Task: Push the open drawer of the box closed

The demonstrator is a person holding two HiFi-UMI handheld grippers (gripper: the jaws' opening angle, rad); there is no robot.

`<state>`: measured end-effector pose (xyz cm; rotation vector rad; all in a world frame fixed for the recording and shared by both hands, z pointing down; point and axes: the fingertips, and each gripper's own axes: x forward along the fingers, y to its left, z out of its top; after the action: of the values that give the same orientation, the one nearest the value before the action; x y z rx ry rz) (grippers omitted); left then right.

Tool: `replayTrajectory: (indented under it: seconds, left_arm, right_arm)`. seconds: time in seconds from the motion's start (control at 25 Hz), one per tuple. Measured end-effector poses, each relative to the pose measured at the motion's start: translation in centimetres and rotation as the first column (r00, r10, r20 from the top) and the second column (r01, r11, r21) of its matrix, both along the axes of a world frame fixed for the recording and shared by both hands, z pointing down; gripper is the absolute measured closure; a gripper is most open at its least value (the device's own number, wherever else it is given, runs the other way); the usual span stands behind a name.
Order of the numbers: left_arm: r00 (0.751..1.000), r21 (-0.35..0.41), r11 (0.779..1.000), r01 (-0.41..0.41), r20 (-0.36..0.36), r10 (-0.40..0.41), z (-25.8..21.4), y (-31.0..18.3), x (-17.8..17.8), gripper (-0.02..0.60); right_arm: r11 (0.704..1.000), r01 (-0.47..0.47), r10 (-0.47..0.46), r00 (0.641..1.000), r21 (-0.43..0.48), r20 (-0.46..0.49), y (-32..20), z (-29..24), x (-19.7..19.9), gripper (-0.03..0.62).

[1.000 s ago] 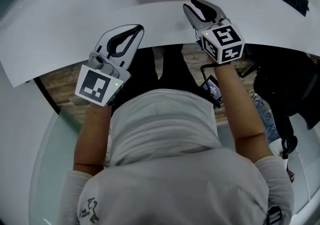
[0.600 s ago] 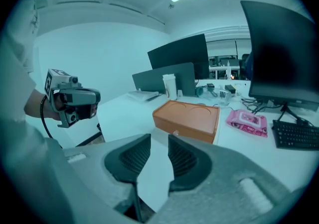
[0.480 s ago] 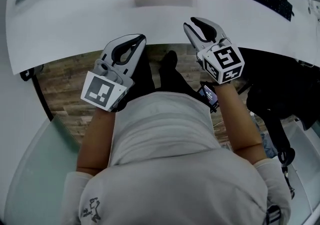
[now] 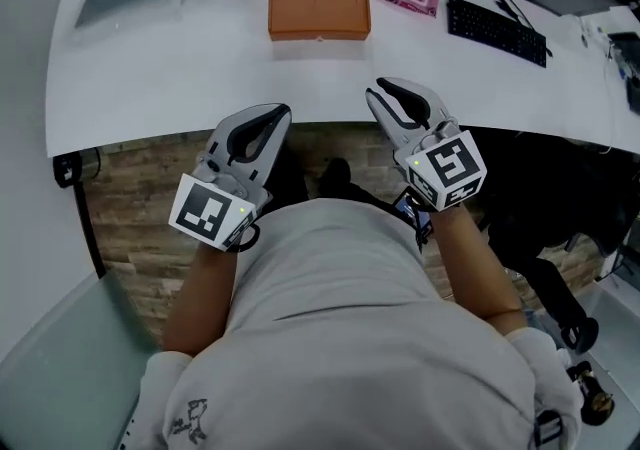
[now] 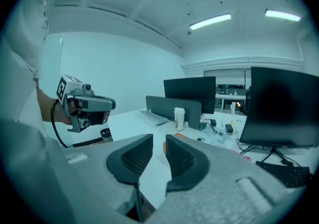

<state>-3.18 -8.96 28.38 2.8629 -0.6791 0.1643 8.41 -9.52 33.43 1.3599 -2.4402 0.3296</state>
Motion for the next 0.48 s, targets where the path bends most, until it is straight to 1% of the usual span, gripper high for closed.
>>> replayTrajectory:
  seconds: [0.08, 0.12, 0.16, 0.32, 0.48]
  left_arm:
    - [1.000, 0.018, 1.000, 0.013, -0.009, -0.013, -1.8, 0.7, -0.2, 0.582]
    - [1.000, 0.023, 0.999, 0.022, -0.013, -0.022, -2.6, 0.9, -0.3, 0.582]
    - [0.999, 0.031, 0.999, 0.031, -0.018, -0.030, -3.5, 1.1, -0.4, 0.581]
    - [0.998, 0.082, 0.995, 0.059, -0.035, -0.056, -6.7, 2.3, -0.9, 0.581]
    - [0.995, 0.113, 0.990, 0.089, -0.045, -0.085, -8.7, 3.1, -1.4, 0.582]
  right_arm:
    - [0.998, 0.034, -0.034, 0.999, 0.044, 0.020, 1.0, -2.7, -0.5, 0.532]
    - [0.996, 0.058, -0.060, 0.998, 0.064, 0.036, 1.5, -3.9, -0.9, 0.569]
    - [0.993, 0.082, -0.086, 0.995, 0.081, 0.050, 1.9, -5.0, -1.3, 0.591]
    - [0.983, 0.135, -0.143, 0.989, 0.128, 0.049, 3.2, -7.6, -1.9, 0.591]
    - [0.975, 0.170, -0.179, 0.983, 0.145, 0.049, 4.0, -8.8, -2.1, 0.591]
